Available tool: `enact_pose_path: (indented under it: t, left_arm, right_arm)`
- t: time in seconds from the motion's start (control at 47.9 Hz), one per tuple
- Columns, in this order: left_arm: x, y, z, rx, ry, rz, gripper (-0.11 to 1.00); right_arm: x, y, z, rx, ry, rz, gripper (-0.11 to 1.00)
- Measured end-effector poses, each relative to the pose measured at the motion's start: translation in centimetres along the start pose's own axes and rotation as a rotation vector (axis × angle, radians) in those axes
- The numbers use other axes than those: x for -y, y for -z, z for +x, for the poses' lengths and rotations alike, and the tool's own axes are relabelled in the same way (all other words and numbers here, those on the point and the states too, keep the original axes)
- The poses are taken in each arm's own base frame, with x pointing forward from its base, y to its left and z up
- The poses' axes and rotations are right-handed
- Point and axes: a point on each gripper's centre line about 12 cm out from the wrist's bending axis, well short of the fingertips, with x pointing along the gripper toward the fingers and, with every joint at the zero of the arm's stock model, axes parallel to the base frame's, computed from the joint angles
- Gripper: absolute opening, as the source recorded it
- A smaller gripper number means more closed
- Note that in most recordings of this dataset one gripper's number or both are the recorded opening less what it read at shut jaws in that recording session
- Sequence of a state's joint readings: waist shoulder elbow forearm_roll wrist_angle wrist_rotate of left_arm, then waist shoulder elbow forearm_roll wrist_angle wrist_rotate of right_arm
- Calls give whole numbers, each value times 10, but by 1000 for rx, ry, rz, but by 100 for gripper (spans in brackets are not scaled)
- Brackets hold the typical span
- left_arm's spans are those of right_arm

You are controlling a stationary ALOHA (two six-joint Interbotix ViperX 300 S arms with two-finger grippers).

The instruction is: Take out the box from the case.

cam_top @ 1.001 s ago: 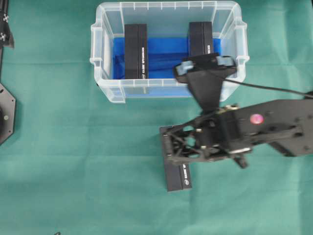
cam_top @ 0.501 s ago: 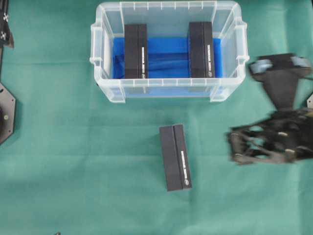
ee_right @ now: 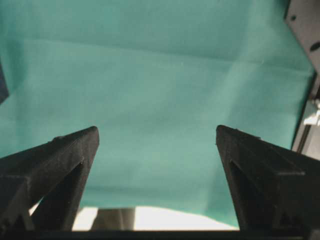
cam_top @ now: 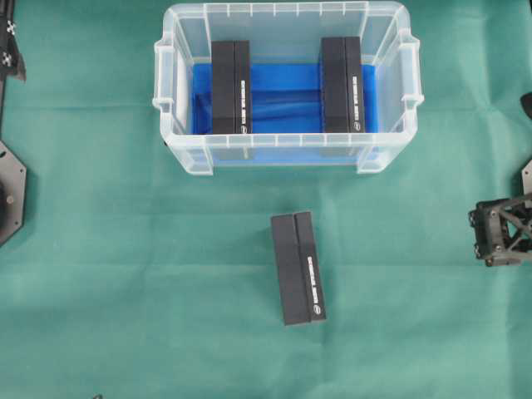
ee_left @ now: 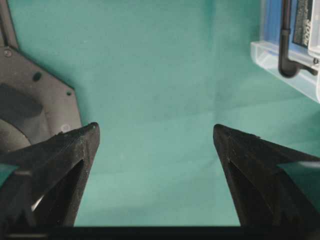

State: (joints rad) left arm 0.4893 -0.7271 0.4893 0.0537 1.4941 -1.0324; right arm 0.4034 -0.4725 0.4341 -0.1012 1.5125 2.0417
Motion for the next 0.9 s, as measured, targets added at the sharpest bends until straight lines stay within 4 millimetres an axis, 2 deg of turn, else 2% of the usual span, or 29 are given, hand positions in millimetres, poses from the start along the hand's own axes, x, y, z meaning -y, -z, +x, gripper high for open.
enact_pose_path:
  t: [0.209, 0.647, 0.897]
  left_arm:
    - [2, -1, 1, 5, 9, -1, 96]
    - [4, -2, 3, 1, 5, -1, 96]
    - [5, -2, 4, -2, 1, 1, 96]
  right_arm:
    - [2, -29, 5, 44, -4, -5, 94]
    - [13, -139, 16, 116, -24, -20, 94]
    - [15, -188, 28, 125, 15, -24, 94]
